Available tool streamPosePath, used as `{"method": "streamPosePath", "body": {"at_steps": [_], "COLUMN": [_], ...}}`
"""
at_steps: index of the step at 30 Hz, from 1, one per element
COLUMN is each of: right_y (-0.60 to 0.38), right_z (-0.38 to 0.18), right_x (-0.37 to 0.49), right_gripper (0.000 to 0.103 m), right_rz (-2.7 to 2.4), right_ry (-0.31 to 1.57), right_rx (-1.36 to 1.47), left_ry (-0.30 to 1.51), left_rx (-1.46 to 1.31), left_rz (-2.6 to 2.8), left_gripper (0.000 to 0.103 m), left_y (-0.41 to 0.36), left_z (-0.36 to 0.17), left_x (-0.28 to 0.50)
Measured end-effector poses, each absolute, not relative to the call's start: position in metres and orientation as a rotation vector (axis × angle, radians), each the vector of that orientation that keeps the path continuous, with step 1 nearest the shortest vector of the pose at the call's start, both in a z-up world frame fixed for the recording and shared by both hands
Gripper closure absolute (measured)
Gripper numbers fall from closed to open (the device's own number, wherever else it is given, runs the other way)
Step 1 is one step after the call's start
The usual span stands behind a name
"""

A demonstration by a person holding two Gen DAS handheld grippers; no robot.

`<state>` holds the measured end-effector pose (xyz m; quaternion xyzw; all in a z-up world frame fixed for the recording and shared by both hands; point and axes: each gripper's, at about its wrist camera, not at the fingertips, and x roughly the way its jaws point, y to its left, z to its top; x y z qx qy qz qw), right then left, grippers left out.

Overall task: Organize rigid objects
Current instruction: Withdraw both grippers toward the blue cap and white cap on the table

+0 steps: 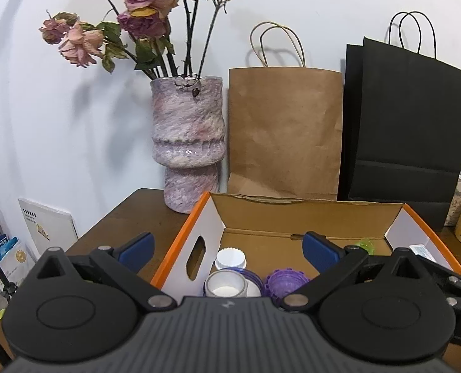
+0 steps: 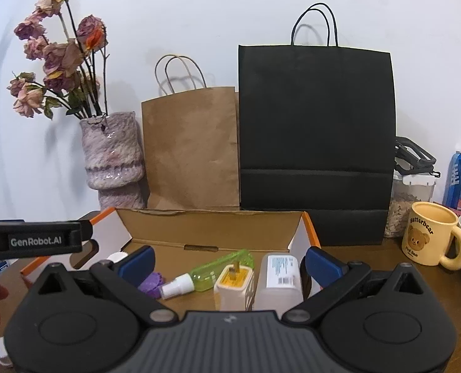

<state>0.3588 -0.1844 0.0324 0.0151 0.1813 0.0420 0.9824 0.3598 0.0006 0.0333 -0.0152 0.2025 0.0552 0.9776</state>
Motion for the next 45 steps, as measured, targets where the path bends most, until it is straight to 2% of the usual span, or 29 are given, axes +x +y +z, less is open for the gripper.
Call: {"method": "streamPosePath", "body": {"at_steps": [25, 45], "right_y": [-0.168, -0.126], "right_z": [0.031, 0.006], "right_x": [0.277, 0.239], "right_gripper": [0.0, 0.0], "right_rz": [0.095, 0.155], "right_ry": [0.398, 0.505], "right_rx": [0.023, -0.063], "left_ry": [0.417, 0.487], "left_rx": [-0.028, 0.0], "left_rz": [0.111, 0.088], "left_gripper": [0.0, 0.0], "left_y": [0.023, 0.053], "left_z": [0.038, 0.016], "left_x": [0.277, 0.23]}}
